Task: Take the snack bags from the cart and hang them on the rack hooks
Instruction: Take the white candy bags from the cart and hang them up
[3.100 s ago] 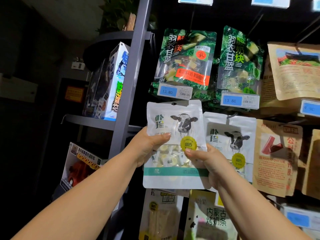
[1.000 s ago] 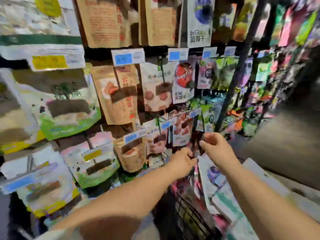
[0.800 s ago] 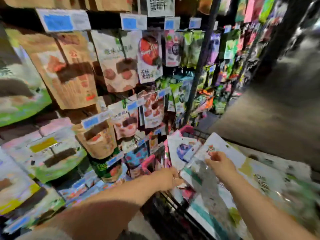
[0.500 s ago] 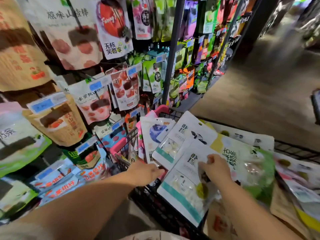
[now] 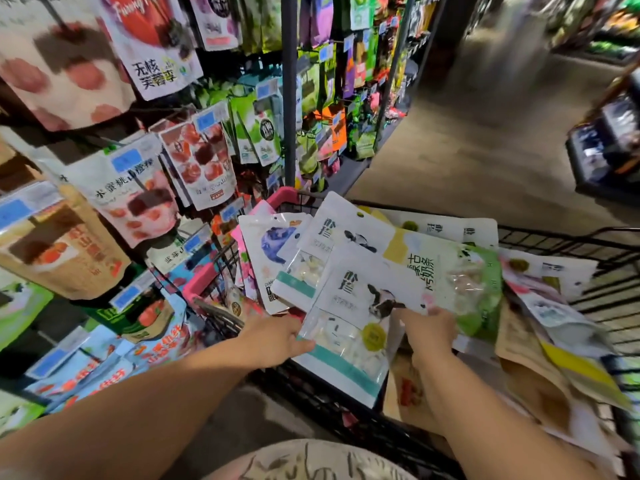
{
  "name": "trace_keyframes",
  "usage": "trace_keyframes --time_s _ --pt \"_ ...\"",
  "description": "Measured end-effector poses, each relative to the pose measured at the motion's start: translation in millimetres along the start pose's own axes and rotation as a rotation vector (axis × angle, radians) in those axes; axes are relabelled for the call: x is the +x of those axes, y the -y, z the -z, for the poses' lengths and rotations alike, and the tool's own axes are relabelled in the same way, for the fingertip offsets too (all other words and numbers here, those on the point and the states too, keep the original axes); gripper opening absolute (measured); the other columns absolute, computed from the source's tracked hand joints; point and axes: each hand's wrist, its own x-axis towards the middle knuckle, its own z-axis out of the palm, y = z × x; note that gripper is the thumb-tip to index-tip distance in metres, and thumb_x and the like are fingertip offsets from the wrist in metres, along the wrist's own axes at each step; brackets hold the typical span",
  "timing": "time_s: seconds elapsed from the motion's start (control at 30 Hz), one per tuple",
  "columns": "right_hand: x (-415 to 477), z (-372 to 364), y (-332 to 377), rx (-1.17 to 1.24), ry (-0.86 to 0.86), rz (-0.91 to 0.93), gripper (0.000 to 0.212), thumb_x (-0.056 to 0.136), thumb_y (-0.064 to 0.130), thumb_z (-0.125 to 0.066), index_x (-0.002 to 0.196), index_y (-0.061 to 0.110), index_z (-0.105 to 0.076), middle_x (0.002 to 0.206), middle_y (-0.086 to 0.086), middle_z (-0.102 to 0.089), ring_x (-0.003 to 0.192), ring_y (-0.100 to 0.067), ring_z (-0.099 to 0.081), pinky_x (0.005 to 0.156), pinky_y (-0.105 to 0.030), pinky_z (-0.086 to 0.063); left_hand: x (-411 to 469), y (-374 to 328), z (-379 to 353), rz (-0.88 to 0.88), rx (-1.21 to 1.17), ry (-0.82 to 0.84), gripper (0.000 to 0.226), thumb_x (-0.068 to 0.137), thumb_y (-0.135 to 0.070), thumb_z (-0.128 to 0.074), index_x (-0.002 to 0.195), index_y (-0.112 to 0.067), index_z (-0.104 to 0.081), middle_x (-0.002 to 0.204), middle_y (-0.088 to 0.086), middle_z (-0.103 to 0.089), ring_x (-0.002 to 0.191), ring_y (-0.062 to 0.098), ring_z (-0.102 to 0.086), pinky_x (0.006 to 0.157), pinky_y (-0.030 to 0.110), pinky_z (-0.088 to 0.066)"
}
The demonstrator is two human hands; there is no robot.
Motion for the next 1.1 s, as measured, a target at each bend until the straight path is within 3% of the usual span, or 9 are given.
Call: trace_keyframes --time_s 0.1,0.23,0.3,0.43,0.57,0.7,0.9,1.0,1.1 --pt "-8 3 -15 0.177 0.152 -0.105 0.074 0.067 0.012 -0.082 0.133 0.002 -0.049 0.098 -0.009 -0.06 0.103 -0.033 -0.06 0.093 -0.044 -0.05 -6 -5 4 0.012 -0.038 0.018 0.051 0.086 -0.068 -0.044 0.109 -0.025 -0.057 0.097 -0.007 -0.064 0.094 0.015 -0.059 0.091 0.035 -0.041" --pt "-25 4 -22 0.316 0.37 -0.116 0.027 0.088 0.018 -0.071 0.109 0.004 -0.059 0.097 -0.007 -0.069 0.088 -0.023 -0.065 0.076 -0.033 -0.052 -15 -10 14 0.044 -0.176 0.062 0.035 0.087 -0.059 -0.054 0.087 -0.026 -0.045 0.073 -0.014 -0.048 0.077 0.01 -0.049 0.073 0.027 -0.036" --pt "-30 -1 -23 0.404 0.483 -0.128 0.026 0.088 0.01 -0.068 0.113 0.005 -0.062 0.1 -0.011 -0.074 0.09 -0.027 -0.07 0.075 -0.036 -0.055 -17 -8 16 0.038 -0.32 0.089 0.03 0.084 -0.056 -0.062 0.086 -0.029 -0.049 0.077 -0.014 -0.053 0.076 0.008 -0.052 0.071 0.023 -0.041" --pt "-39 -8 -21 0.464 0.553 -0.08 0.029 0.089 0.002 -0.063 0.116 0.011 -0.059 0.101 -0.007 -0.075 0.092 -0.024 -0.071 0.071 -0.035 -0.057 -20 -1 10 0.035 -0.743 0.134 0.043 0.067 -0.038 -0.078 0.105 -0.028 -0.062 0.113 -0.005 -0.07 0.107 0.012 -0.064 0.104 0.036 -0.045" --pt "-48 -13 -3 0.442 0.562 0.053 0.025 0.09 0.004 -0.064 0.11 0.017 -0.058 0.106 -0.004 -0.072 0.091 -0.017 -0.069 0.068 -0.027 -0.055 -28 -6 20 0.03 -0.974 0.098 0.034 0.078 -0.011 -0.078 0.108 -0.019 -0.064 0.111 -0.001 -0.07 0.108 0.017 -0.064 0.095 0.026 -0.049" --pt "-56 -26 13 0.54 0.615 0.063 0.025 0.09 0.003 -0.063 0.114 0.01 -0.059 0.106 -0.01 -0.073 0.091 -0.023 -0.071 0.067 -0.035 -0.059 -39 -21 30 0.004 -1.408 0.072 0.056 0.068 -0.009 -0.082 0.12 -0.007 -0.062 0.112 0.012 -0.07 0.103 0.027 -0.067 0.092 0.036 -0.054" --pt "-64 -30 20 0.277 0.664 0.123 0.01 0.099 0.019 -0.053 0.107 0.018 -0.059 0.095 0.002 -0.069 0.084 -0.012 -0.066 0.079 -0.029 -0.053 -48 -19 26 0.052 -1.489 -0.016 0.031 0.078 0.005 -0.068 0.106 -0.01 -0.067 0.101 0.01 -0.074 0.092 0.025 -0.069 0.085 0.035 -0.055" --pt "-52 -22 14 -0.079 0.456 0.2 0.041 0.103 0.042 -0.036 0.11 0.01 -0.061 0.097 -0.006 -0.064 0.09 -0.02 -0.059 0.088 -0.035 -0.044 -47 -9 18 0.117 -1.54 -0.136 0.03 0.082 0.008 -0.064 0.109 -0.005 -0.066 0.101 0.012 -0.074 0.089 0.027 -0.07 0.079 0.035 -0.057" --pt "-29 -9 0 -0.185 0.268 0.133 0.056 0.1 0.039 -0.047 0.127 -0.01 -0.052 0.115 -0.027 -0.061 0.105 -0.038 -0.059 0.092 -0.04 -0.046 -41 4 17 0.146 -1.618 -0.22 0.03 0.083 0.004 -0.065 0.111 -0.006 -0.065 0.107 0.014 -0.072 0.095 0.03 -0.068 0.078 0.036 -0.058"
